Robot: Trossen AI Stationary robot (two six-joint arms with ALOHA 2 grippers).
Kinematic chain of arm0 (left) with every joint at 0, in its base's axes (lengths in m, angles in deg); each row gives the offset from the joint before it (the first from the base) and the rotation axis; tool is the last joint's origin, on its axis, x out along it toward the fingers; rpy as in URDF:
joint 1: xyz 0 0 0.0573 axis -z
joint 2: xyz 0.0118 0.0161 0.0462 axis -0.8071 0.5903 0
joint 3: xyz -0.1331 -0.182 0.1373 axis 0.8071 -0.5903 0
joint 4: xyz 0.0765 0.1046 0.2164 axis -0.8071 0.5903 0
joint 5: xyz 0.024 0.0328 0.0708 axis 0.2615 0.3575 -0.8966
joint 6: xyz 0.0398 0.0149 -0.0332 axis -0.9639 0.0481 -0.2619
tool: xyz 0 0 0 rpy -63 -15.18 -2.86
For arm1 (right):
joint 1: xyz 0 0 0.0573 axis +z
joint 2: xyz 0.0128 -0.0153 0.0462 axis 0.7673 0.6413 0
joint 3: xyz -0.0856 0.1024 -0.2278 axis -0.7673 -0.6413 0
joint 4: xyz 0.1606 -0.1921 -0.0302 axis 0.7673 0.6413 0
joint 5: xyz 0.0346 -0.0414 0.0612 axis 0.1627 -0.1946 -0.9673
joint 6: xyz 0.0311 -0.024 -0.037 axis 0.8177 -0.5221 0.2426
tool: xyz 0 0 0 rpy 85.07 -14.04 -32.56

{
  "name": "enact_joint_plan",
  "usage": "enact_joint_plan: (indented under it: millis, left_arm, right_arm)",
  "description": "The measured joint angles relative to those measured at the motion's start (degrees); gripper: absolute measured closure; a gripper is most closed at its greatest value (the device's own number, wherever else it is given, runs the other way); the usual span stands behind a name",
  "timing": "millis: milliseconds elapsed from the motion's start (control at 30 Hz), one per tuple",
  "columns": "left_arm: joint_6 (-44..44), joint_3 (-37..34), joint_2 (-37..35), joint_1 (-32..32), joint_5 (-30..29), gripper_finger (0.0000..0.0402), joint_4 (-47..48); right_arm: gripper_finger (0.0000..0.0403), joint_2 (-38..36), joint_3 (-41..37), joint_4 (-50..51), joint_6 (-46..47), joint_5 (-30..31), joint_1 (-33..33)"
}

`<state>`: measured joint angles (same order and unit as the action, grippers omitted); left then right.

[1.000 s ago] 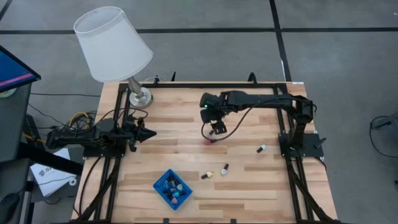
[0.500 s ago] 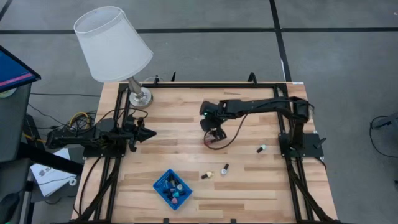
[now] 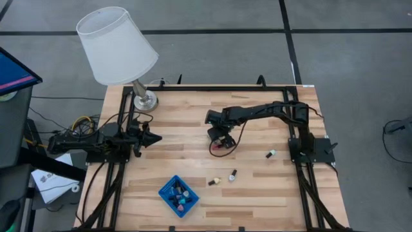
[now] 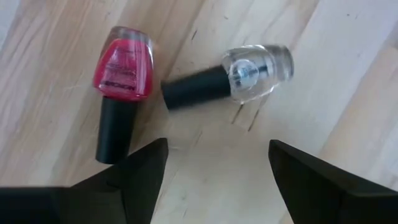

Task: Pick & Place Nail Polish
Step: Put the transparent nail polish bottle in the blue bin

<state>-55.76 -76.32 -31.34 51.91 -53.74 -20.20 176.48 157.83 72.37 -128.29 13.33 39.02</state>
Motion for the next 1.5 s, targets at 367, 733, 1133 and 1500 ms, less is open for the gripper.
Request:
enact_joint_plan:
  millis: [367,733,1133,1500]
  left_arm:
    - [0.0,0.0,0.0,0.0,0.0,0.0401,0.0]
    - [0.0,0.0,0.0,0.0,0.0,0.0401,-0.1]
    - [0.0,0.0,0.0,0.0,0.0,0.0401,-0.1]
    - [0.0,0.0,0.0,0.0,0.1,0.0401,-0.1]
  right_arm:
    - [0.0148,0.2,9.3,10.4,10.9,0.6,-1.6]
    - [0.0148,0.1,20.2,15.8,65.7,1.0,-0.9]
    - [0.0148,10.6,20.1,13.1,78.7,2.4,2.5]
    - [0.0166,11.7,20.2,12.1,79.6,2.5,2.9]
